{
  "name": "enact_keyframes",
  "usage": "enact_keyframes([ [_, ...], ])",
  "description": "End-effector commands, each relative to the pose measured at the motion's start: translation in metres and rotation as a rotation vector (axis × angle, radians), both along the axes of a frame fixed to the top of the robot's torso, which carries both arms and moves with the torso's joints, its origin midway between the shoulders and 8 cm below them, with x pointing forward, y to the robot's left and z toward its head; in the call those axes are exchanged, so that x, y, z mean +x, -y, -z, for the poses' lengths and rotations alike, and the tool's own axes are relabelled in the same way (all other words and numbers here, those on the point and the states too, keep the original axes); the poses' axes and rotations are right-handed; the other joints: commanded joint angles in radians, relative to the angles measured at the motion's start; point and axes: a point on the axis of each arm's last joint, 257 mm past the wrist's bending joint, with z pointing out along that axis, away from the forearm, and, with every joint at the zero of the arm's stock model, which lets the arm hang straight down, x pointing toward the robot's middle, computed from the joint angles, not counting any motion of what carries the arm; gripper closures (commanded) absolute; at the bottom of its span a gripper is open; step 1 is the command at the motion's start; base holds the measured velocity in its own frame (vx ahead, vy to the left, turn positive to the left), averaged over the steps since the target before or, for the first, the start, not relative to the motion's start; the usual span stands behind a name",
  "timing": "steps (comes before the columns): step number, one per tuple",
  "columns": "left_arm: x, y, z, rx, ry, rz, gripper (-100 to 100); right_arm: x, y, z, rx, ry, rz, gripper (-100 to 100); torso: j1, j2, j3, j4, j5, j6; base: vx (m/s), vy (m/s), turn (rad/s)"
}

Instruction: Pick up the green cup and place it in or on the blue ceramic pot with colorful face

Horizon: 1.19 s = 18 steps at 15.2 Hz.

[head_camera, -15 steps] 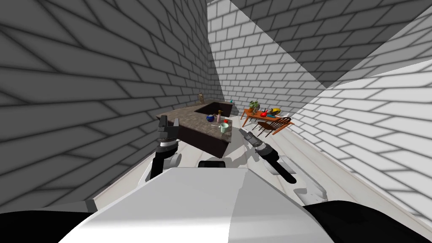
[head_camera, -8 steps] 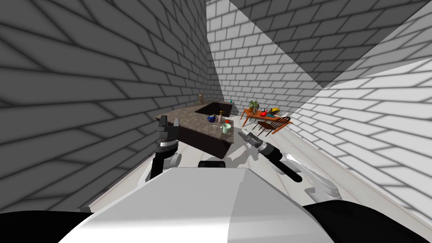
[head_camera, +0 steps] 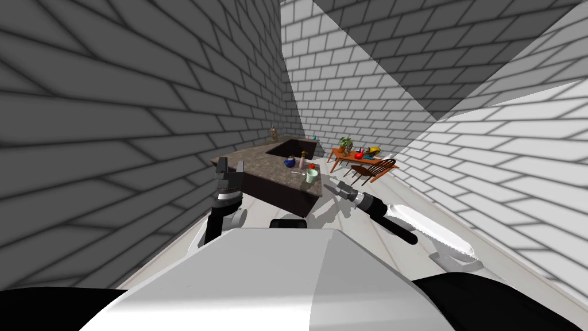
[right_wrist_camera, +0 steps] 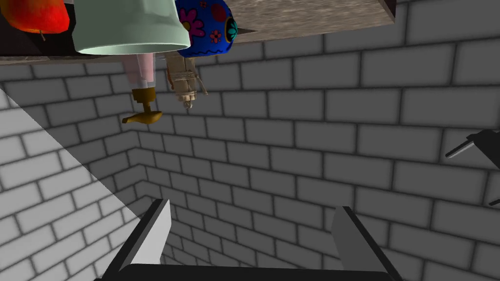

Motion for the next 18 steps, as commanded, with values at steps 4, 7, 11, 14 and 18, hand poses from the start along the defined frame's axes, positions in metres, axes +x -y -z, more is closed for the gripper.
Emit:
enact_keyframes([
  [4,0.0,0.0,0.0,0.0,0.0,0.0,0,0.001,0.011,0.016,-0.132,-0.024,-0.028,-100,0.0,-0.001,-0.001,0.0,0.0,0.0,0.046,0.079,-0.01],
  [7,0.0,0.0,0.0,0.0,0.0,0.0,0,0.002,0.02,0.028,-0.222,-0.04,-0.045,-100,0.001,-0.001,-0.001,0.0,0.0,0.0,0.041,0.086,-0.007],
  [11,0.0,0.0,0.0,0.0,0.0,0.0,0,0.003,0.043,0.05,-0.395,-0.074,-0.079,-100,0.001,-0.002,-0.001,0.0,0.0,0.0,0.059,0.101,0.001],
  [14,0.0,0.0,0.0,0.0,0.0,0.0,0,0.003,0.056,0.061,-0.484,-0.092,-0.102,-100,0.001,-0.002,-0.001,0.0,0.0,0.0,0.048,0.086,0.005],
  [18,0.0,0.0,0.0,0.0,0.0,0.0,0,0.003,0.069,0.07,-0.576,-0.109,-0.127,-100,0.0,-0.001,-0.001,0.0,0.0,0.0,0.046,0.071,0.007],
])
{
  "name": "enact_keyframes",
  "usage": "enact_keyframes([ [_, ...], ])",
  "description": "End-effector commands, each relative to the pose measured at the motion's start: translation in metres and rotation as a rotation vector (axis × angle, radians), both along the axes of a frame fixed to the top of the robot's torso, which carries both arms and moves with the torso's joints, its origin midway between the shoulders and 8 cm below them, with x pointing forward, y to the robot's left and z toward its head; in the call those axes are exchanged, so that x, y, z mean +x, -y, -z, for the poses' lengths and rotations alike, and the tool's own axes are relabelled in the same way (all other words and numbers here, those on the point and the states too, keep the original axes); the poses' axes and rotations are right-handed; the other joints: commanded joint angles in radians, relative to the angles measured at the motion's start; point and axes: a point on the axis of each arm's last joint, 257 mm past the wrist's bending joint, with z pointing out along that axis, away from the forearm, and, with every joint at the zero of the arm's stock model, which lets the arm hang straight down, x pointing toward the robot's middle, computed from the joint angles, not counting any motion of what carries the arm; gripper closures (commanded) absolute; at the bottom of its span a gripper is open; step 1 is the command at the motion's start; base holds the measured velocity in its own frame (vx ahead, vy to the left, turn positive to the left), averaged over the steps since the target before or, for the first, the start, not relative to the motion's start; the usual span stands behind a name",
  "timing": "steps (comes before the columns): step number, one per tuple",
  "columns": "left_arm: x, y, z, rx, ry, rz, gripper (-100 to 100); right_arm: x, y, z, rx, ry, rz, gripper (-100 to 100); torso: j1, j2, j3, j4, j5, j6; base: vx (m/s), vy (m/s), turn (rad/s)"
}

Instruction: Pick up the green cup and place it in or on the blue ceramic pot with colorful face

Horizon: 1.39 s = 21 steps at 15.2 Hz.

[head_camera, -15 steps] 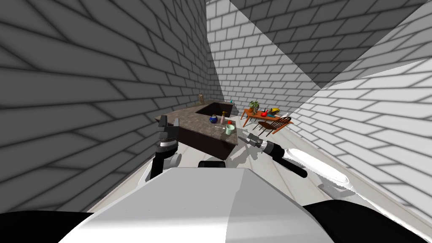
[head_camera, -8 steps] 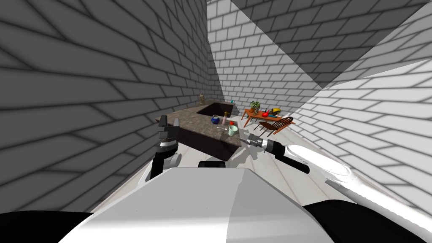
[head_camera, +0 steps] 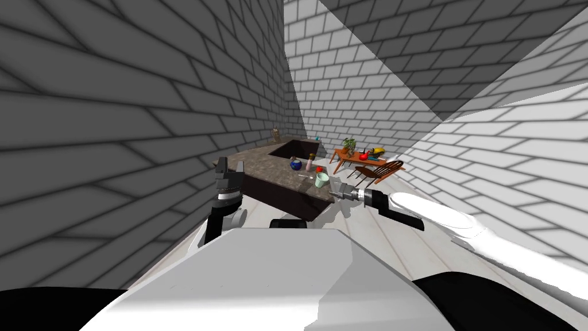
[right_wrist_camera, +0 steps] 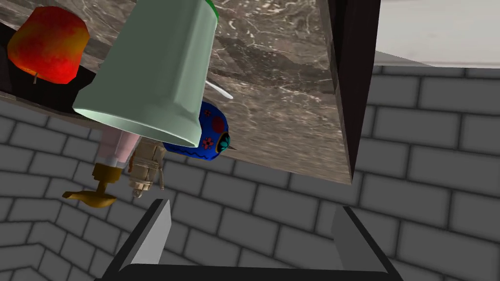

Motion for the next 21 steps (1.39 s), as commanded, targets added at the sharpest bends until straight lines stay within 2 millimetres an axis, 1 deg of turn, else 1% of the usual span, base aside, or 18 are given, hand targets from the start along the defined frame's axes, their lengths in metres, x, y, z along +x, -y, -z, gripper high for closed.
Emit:
enact_keyframes([
  [1,0.0,0.0,0.0,0.0,0.0,0.0,0,0.0,0.016,0.01,-0.087,-0.017,-0.016,-100,0.0,0.0,0.0,0.0,0.0,0.0,0.06,0.077,0.018],
  [3,0.0,0.0,0.0,0.0,0.0,0.0,0,0.001,0.016,0.01,-0.102,-0.022,-0.03,-100,0.001,-0.001,-0.001,0.0,0.0,0.0,0.053,0.077,0.009],
  [4,0.0,0.0,0.0,0.0,0.0,0.0,0,0.0,0.03,0.017,-0.17,-0.035,-0.04,-100,0.0,0.0,0.0,0.0,0.0,0.0,0.047,0.073,0.02],
  [6,0.0,0.0,0.0,0.0,0.0,0.0,0,0.001,0.03,0.017,-0.184,-0.039,-0.052,-100,0.0,0.0,0.0,0.0,0.0,0.0,0.04,0.068,0.01],
  [7,0.0,0.0,0.0,0.0,0.0,0.0,0,0.001,0.044,0.023,-0.253,-0.053,-0.066,-100,0.0,0.0,0.0,0.0,0.0,0.0,0.042,0.077,0.023],
  [8,0.0,0.0,0.0,0.0,0.0,0.0,0,0.001,0.044,0.023,-0.263,-0.056,-0.075,-100,0.0,0.0,0.0,0.0,0.0,0.0,0.053,0.081,0.015],
  [9,0.0,0.0,0.0,0.0,0.0,0.0,0,0.001,0.059,0.029,-0.32,-0.068,-0.082,-100,0.0,0.0,0.0,0.0,0.0,0.0,0.058,0.088,0.024],
  [11,0.0,0.0,0.0,0.0,0.0,0.0,0,0.002,0.058,0.028,-0.339,-0.072,-0.099,-100,0.002,-0.001,-0.001,0.0,0.0,0.0,0.056,0.087,0.011],
  [12,0.0,0.0,0.0,0.0,0.0,0.0,0,0.001,0.072,0.033,-0.401,-0.087,-0.113,-100,0.001,-0.001,0.0,0.0,0.0,0.0,0.053,0.075,0.014],
  [13,0.0,0.0,0.0,0.0,0.0,0.0,0,0.002,0.072,0.032,-0.41,-0.089,-0.121,-100,0.001,-0.001,0.0,0.0,0.0,0.0,0.053,0.073,0.021],
  [14,0.0,0.0,0.0,0.0,0.0,0.0,0,0.001,0.086,0.036,-0.468,-0.103,-0.136,-100,0.0,-0.001,0.0,0.0,0.0,0.0,0.06,0.081,0.031],
  [15,0.0,0.0,0.0,0.0,0.0,0.0,0,0.002,0.085,0.036,-0.477,-0.105,-0.144,-100,0.001,-0.001,-0.001,0.0,0.0,0.0,0.057,0.08,0.018],
  [16,0.0,0.0,0.0,0.0,0.0,0.0,0,0.002,0.098,0.039,-0.531,-0.119,-0.16,-100,0.001,-0.001,-0.001,0.0,0.0,0.0,0.057,0.083,0.018],
  [17,0.0,0.0,0.0,0.0,0.0,0.0,0,0.002,0.098,0.038,-0.539,-0.12,-0.166,-100,0.001,-0.001,-0.001,0.0,0.0,0.0,0.056,0.078,0.011],
  [18,0.0,0.0,0.0,0.0,0.0,0.0,0,0.002,0.109,0.04,-0.593,-0.134,-0.185,-100,0.001,-0.001,-0.001,0.0,0.0,0.0,0.05,0.084,0.021],
  [19,0.0,0.0,0.0,0.0,0.0,0.0,0,0.003,0.109,0.04,-0.596,-0.135,-0.188,-100,0.001,-0.001,0.0,0.0,0.0,0.0,0.044,0.08,0.013],
  [20,0.0,0.0,0.0,0.0,0.0,0.0,0,0.002,0.119,0.042,-0.642,-0.147,-0.204,-100,0.001,0.0,0.0,0.0,0.0,0.0,0.034,0.073,-0.032],
  [21,0.0,0.0,0.0,0.0,0.0,0.0,0,0.003,0.119,0.041,-0.647,-0.148,-0.208,-100,0.001,0.0,0.0,0.0,0.0,0.0,0.027,0.063,-0.027],
])
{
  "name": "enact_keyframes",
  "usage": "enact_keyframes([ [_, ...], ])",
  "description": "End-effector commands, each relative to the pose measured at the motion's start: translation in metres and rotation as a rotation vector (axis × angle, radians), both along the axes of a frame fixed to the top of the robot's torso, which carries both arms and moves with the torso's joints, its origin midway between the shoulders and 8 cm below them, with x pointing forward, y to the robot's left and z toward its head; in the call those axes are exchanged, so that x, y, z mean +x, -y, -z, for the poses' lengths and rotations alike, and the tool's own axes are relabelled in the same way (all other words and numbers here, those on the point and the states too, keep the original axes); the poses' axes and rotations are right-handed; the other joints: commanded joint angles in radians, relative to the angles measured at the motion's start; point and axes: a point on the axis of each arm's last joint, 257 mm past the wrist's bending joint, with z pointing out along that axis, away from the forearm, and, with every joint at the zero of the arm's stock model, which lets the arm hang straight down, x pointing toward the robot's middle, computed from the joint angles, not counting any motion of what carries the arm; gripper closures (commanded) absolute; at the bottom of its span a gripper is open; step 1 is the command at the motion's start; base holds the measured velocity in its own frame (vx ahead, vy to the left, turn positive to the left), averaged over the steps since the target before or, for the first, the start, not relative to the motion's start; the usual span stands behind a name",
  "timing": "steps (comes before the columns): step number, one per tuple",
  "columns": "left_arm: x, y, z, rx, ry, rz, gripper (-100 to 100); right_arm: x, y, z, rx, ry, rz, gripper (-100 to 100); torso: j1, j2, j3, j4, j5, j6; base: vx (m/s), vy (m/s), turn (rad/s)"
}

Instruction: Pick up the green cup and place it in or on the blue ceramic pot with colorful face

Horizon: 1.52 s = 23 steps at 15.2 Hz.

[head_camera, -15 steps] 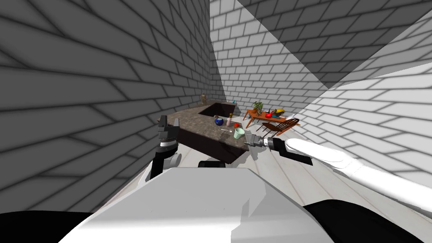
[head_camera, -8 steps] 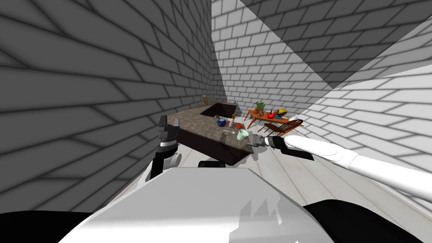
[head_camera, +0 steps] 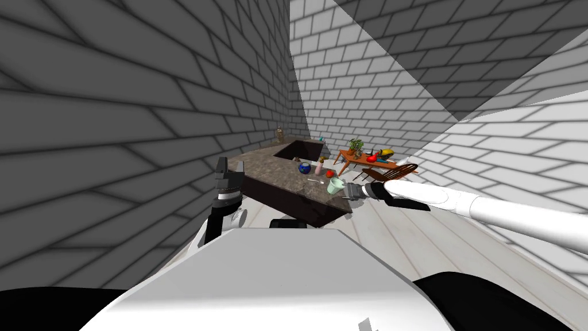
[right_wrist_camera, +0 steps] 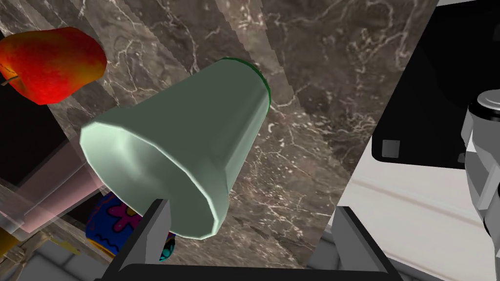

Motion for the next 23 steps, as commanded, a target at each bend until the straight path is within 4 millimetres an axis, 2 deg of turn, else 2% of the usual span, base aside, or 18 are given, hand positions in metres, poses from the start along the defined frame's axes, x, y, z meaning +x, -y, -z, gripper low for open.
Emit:
enact_keyframes([
  [1,0.0,0.0,0.0,0.0,0.0,0.0,0,0.001,0.012,0.0,-0.067,-0.017,-0.028,-100,0.0,0.0,0.0,0.0,0.0,0.0,0.02,0.06,-0.004],
  [2,0.0,0.0,0.0,0.0,0.0,0.0,0,0.001,0.012,0.0,-0.067,-0.017,-0.028,-100,0.0,0.001,0.0,0.0,0.0,0.0,0.019,0.053,-0.007],
  [6,0.0,0.0,0.0,0.0,0.0,0.0,0,0.002,0.033,0.0,-0.174,-0.05,-0.074,-100,-0.002,0.001,0.001,0.0,-0.001,0.0,0.018,0.049,-0.009],
  [8,0.0,0.0,0.0,0.0,0.0,0.0,0,0.002,0.031,-0.001,-0.166,-0.047,-0.07,-100,-0.001,0.002,0.001,0.0,0.0,0.0,0.014,0.039,-0.015],
  [9,0.0,0.0,0.0,0.0,0.0,0.0,0,-0.008,0.04,0.011,-0.167,-0.047,-0.057,-100,-0.003,0.002,0.001,0.001,-0.001,0.0,0.002,0.009,0.015],
  [11,0.0,0.0,0.0,0.0,0.0,0.0,0,-0.016,0.045,0.02,-0.166,-0.047,-0.046,-100,-0.005,0.003,0.002,0.001,-0.002,0.0,-0.007,-0.008,0.026],
  [12,0.0,0.0,0.0,0.0,0.0,0.0,0,-0.011,0.042,0.014,-0.165,-0.051,-0.051,-100,-0.007,0.004,0.002,0.001,-0.002,0.001,-0.006,-0.007,0.012],
  [13,0.0,0.0,0.0,0.0,0.0,0.0,0,-0.012,0.043,0.015,-0.166,-0.048,-0.051,100,-0.007,0.004,0.002,0.001,-0.002,0.0,0.0,0.0,0.0],
  [17,0.0,0.0,0.0,0.0,0.0,0.0,0,0.001,0.045,0.005,-0.176,-0.014,-0.052,100,-0.007,0.008,0.002,-0.005,-0.01,0.005,-0.002,-0.002,0.007],
  [18,0.0,0.0,0.0,0.0,0.0,0.0,0,-0.006,0.038,0.008,-0.167,-0.048,-0.06,100,-0.008,0.008,0.001,-0.005,-0.01,0.004,0.009,0.01,0.002],
  [20,0.0,0.0,0.0,0.0,0.0,0.0,0,0.0,0.033,0.002,-0.169,-0.048,-0.068,100,-0.007,0.007,0.001,-0.005,-0.011,0.004,0.008,0.012,-0.033],
  [21,0.0,0.0,0.0,0.0,0.0,0.0,0,-0.001,0.037,0.004,-0.171,-0.04,-0.065,100,-0.007,0.006,0.001,-0.005,-0.011,0.004,0.004,0.006,-0.01],
  [23,0.0,0.0,0.0,0.0,0.0,0.0,0,-0.003,0.059,0.0,-0.205,-0.071,-0.039,100,-0.006,0.007,0.001,-0.005,-0.011,0.003,-0.016,0.038,0.164],
])
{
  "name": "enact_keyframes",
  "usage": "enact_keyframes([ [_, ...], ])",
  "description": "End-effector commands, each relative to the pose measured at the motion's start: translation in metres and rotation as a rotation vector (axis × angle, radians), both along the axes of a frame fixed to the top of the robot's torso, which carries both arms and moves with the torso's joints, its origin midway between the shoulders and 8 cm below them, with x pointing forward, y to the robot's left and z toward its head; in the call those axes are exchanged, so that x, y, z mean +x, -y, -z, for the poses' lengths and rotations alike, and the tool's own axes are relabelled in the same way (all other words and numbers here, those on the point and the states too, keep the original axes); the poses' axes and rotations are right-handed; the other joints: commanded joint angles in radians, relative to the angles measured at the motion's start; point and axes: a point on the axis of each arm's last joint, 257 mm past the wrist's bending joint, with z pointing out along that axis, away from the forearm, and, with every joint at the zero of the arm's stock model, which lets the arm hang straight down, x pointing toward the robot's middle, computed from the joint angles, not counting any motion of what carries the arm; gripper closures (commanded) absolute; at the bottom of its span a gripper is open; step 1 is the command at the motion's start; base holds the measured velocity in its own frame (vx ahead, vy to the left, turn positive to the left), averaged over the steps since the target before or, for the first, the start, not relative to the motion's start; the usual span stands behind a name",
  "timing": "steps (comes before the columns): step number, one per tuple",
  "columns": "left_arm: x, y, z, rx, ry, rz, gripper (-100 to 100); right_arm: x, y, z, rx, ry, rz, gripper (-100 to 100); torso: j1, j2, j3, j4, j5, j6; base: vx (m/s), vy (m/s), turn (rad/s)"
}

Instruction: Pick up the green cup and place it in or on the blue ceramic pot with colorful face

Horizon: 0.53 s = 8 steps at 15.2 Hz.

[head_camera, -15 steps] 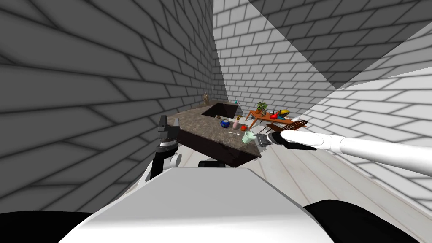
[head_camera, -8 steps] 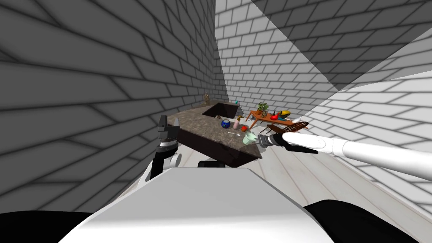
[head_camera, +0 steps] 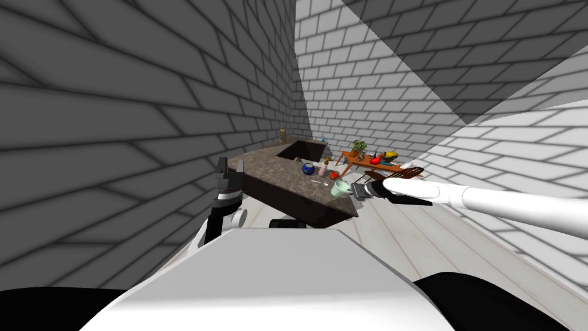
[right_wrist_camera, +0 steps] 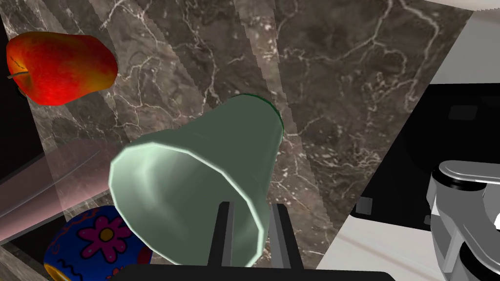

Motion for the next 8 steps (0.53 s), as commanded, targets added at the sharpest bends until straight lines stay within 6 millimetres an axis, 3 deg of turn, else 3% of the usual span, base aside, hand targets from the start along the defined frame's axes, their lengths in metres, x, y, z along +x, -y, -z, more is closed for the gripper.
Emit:
enact_keyframes([
  [1,0.0,0.0,0.0,0.0,0.0,0.0,0,-0.001,0.011,-0.004,-0.016,-0.007,0.011,100,0.0,0.0,0.0,0.0,0.0,0.0,-0.022,0.041,0.152],
  [4,0.0,0.0,0.0,0.0,0.0,0.0,0,-0.001,0.027,-0.009,-0.043,-0.026,0.036,100,0.0,0.001,0.001,0.001,0.0,0.002,-0.013,0.031,0.08],
  [7,0.0,0.0,0.0,0.0,0.0,0.0,0,-0.002,0.057,-0.021,-0.092,-0.058,0.082,100,0.002,0.001,0.001,0.001,0.001,0.0,-0.026,0.052,0.235],
  [8,0.0,0.0,0.0,0.0,0.0,0.0,0,-0.002,0.057,-0.021,-0.092,-0.058,0.082,100,0.003,0.001,0.001,0.001,0.002,0.0,-0.02,0.053,0.174],
])
